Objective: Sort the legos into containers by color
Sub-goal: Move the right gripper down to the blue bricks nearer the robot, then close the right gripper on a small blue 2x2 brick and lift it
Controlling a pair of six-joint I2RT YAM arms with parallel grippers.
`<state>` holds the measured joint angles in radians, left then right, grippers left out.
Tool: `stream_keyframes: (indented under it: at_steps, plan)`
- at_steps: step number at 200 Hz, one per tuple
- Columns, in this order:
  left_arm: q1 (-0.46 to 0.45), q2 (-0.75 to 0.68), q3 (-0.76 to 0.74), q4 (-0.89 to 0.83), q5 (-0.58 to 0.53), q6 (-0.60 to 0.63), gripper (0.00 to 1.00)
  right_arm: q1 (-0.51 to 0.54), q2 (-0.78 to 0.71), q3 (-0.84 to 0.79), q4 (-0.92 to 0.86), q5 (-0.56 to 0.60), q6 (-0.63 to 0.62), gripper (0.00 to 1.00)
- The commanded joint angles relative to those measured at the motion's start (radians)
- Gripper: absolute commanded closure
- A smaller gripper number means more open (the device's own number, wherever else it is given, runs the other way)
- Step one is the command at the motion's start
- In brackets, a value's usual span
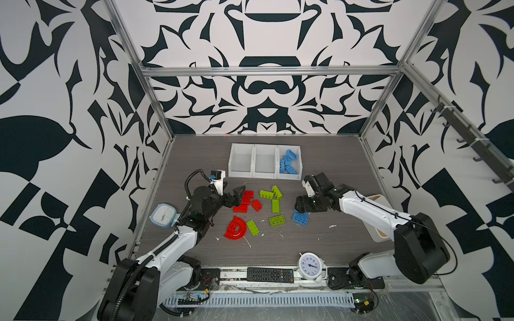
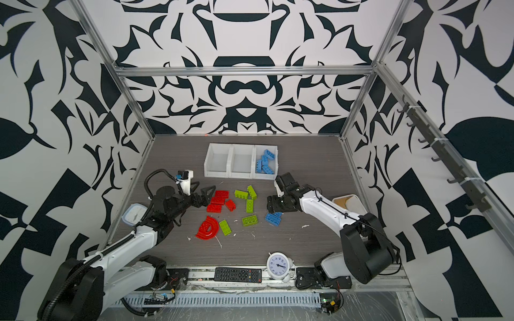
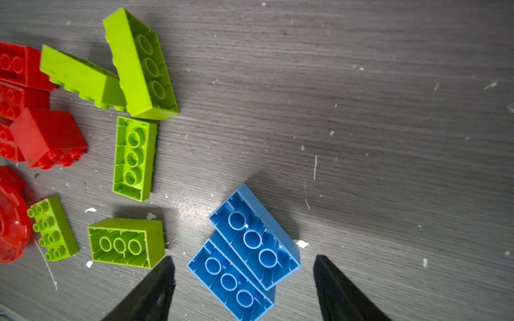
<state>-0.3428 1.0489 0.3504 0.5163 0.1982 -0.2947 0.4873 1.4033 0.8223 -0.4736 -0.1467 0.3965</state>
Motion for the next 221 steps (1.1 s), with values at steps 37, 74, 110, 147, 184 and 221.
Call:
stream_keyframes:
  at_steps: [37, 74, 110, 147, 184, 221]
  plan:
    - [-0.002, 0.009, 0.008, 0.023, 0.009, -0.004, 0.00, -0.001, 0.010, -0.038, 0.053, -0.045, 0.059, 0.19]
    - [-0.002, 0.012, 0.009, 0.024, 0.013, -0.007, 0.00, -0.001, 0.037, -0.056, 0.088, -0.069, 0.077, 0.19]
    - [-0.002, 0.014, 0.009, 0.024, 0.007, -0.005, 0.00, -0.002, 0.019, -0.045, 0.057, -0.035, 0.074, 0.19]
    - [-0.002, 0.023, 0.011, 0.030, 0.016, -0.009, 0.00, -0.001, 0.035, -0.058, 0.077, -0.046, 0.077, 0.19]
    - [-0.002, 0.031, 0.010, 0.033, 0.010, -0.015, 0.00, 0.003, 0.087, -0.041, 0.129, -0.067, 0.082, 0.19]
    - [-0.002, 0.030, 0.010, 0.036, 0.017, -0.013, 0.00, 0.047, 0.147, 0.013, 0.160, -0.037, 0.074, 0.20]
